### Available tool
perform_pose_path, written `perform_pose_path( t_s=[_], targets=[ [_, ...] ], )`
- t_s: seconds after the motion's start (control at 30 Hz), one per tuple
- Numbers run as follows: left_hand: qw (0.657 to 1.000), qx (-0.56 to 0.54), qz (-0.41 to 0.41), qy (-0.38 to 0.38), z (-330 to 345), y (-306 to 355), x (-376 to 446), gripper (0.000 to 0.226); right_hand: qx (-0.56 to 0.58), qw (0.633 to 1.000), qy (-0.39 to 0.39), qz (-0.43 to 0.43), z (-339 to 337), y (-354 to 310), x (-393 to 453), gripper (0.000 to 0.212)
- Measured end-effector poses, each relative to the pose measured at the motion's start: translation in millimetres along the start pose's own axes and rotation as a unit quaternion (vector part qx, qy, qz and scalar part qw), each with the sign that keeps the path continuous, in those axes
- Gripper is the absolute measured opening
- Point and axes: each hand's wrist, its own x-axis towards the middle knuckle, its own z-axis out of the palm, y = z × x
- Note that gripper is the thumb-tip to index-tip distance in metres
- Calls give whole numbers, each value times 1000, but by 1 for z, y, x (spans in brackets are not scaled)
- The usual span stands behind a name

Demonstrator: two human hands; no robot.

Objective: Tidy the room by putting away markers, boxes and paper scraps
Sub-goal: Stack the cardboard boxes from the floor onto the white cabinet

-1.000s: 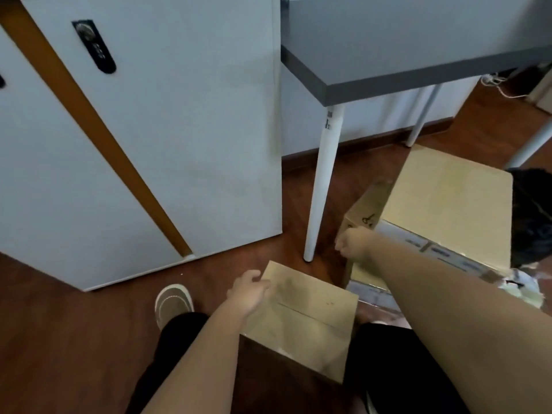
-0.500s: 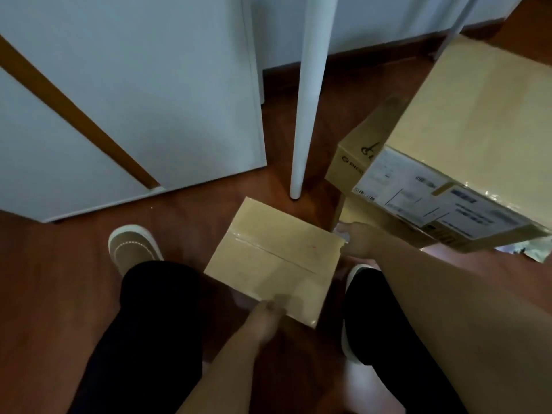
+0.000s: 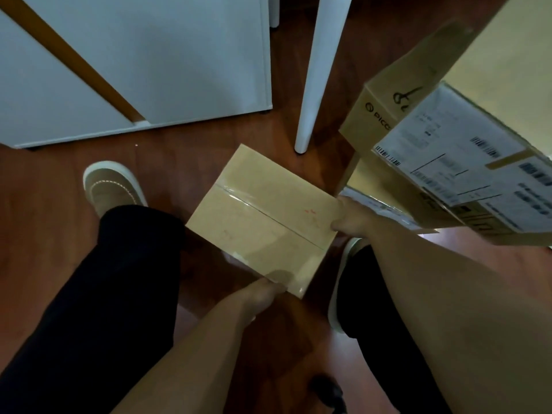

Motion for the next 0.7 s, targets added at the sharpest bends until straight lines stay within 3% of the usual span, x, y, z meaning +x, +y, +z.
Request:
perform_pose_path(
  t_s=[0.13,0.27,0.37,0.57,0.7],
  targets=[
    [997,-57,-49,17,-8,-14,19,67,41,999,1,9,11,4,14,91],
    [993,-97,-63,11,-14,-22,6,89,47,998,-48,2,22,-4,-8,66],
    [988,-130,-71,47,-26,-29,-9,110,36,994,-83,57,33,-9,-28,52],
    [949,-201,-40,240,-71,-13,-47,94,241,969,19,44,29,-59,-75,34],
    [934,-213,73,277,-110,5,-88,91,365,927,80,15,4,-113,-103,33]
  ],
)
